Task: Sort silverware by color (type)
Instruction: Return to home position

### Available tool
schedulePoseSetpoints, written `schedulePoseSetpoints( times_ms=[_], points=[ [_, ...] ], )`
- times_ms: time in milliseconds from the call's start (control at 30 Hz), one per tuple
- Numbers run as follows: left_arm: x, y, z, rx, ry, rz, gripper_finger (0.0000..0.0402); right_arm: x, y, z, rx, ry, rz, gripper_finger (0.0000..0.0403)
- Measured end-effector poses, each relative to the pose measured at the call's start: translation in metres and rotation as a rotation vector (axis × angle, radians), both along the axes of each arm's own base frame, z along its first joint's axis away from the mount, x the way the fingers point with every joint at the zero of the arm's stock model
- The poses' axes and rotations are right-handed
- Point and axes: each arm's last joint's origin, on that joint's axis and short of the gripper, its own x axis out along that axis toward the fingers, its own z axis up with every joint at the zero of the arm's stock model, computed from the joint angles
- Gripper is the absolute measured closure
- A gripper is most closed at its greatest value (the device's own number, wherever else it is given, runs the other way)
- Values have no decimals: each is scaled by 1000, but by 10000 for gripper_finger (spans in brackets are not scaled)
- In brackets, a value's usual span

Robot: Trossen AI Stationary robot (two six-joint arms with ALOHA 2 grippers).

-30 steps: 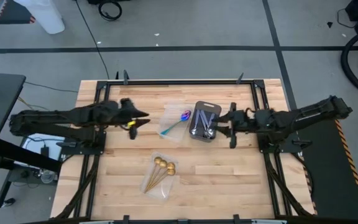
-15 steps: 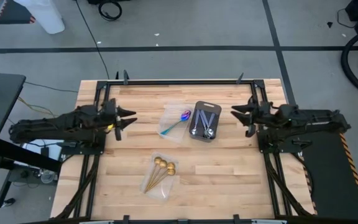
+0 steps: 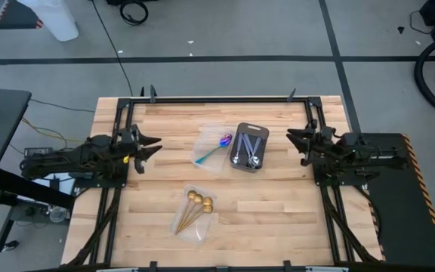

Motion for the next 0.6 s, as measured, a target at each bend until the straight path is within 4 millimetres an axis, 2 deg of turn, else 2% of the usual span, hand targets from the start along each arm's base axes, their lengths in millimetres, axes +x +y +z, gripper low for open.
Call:
schedulePoseSetpoints(
  times_ms=[200, 300, 433, 600],
  points=[
    [1, -1, -20, -23, 3, -28, 258, 8, 0, -29, 99, -23, 3, 296],
    [3, -1, -32, -43, 33, -29, 258, 9, -2, -32, 191, -16, -32, 296],
    [5, 0, -44, -53, 75, -27, 258, 10, -2, -34, 220, -8, -55, 296],
    [5, 0, -47, -112, 89, -26, 258, 10, -2, -34, 219, -7, -53, 296]
  ],
)
